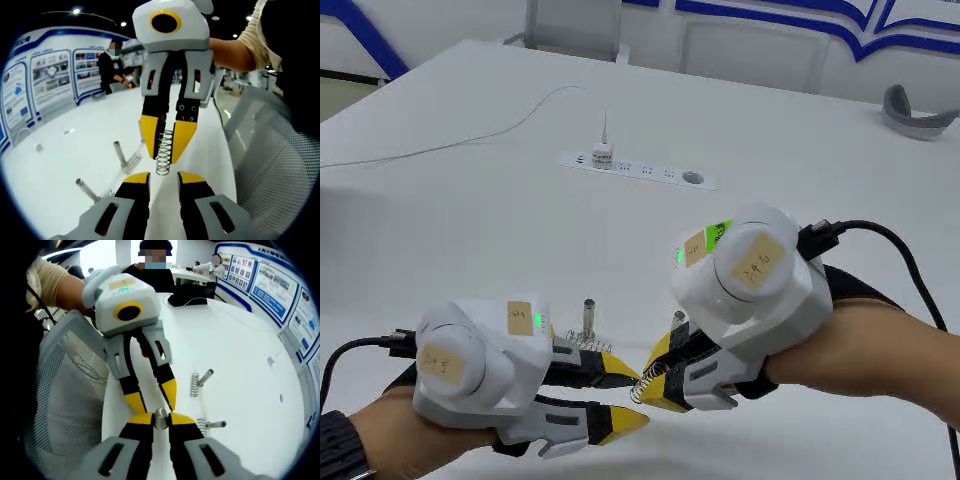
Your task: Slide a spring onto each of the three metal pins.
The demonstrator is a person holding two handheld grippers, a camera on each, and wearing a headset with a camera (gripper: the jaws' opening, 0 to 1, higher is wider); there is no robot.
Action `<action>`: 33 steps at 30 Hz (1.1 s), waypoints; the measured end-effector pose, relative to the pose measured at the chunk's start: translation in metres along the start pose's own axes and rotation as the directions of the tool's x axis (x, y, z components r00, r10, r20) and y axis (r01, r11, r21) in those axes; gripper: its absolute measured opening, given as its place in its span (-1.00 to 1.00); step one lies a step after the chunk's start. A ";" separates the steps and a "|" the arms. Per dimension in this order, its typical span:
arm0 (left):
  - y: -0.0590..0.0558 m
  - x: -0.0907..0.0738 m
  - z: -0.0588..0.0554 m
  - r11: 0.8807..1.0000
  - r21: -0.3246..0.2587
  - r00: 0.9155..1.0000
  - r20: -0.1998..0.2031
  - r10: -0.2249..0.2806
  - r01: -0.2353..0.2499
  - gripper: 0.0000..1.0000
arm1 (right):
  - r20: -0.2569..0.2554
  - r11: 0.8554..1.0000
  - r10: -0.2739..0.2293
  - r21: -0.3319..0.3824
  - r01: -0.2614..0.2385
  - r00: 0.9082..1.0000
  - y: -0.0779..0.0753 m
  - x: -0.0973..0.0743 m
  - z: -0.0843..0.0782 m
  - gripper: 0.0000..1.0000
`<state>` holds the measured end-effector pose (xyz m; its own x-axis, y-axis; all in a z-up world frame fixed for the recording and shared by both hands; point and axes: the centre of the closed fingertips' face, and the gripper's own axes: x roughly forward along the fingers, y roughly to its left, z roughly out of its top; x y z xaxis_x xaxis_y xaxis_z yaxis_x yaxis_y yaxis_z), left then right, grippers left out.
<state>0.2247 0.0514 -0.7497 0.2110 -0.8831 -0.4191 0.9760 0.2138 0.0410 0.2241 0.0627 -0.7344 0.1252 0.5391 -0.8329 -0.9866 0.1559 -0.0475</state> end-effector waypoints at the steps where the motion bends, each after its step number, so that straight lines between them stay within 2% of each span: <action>1: 0.001 -0.001 -0.001 1.000 -0.005 1.000 -0.001 0.003 -0.003 -0.54 | 0.000 1.000 -0.003 0.002 0.003 1.000 -0.001 -0.001 -0.001 -0.75; 5: 0.005 -0.007 -0.004 0.999 -0.025 1.000 0.000 0.020 -0.020 -0.44 | -0.001 1.000 -0.017 0.015 0.017 1.000 -0.005 -0.006 -0.005 -0.75; 16: 0.017 -0.025 -0.012 0.994 -0.074 0.996 0.004 0.084 -0.083 -0.32 | -0.009 0.996 -0.065 0.055 0.066 0.998 -0.020 -0.023 -0.019 -0.75; 26: 0.028 -0.039 -0.017 0.985 -0.102 0.990 0.001 0.142 -0.141 -0.17 | -0.025 0.992 -0.093 0.079 0.095 0.995 -0.028 -0.034 -0.031 -0.75; 33: 0.035 -0.049 -0.025 0.975 -0.128 0.983 0.000 0.182 -0.181 -0.12 | -0.047 0.989 -0.113 0.093 0.117 0.993 -0.035 -0.045 -0.043 -0.75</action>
<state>0.2468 0.1122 -0.7508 0.3853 -0.8294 -0.4045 0.9068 0.4216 -0.0006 0.2484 -0.0027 -0.7196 0.2306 0.4790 -0.8470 -0.9513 0.2942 -0.0927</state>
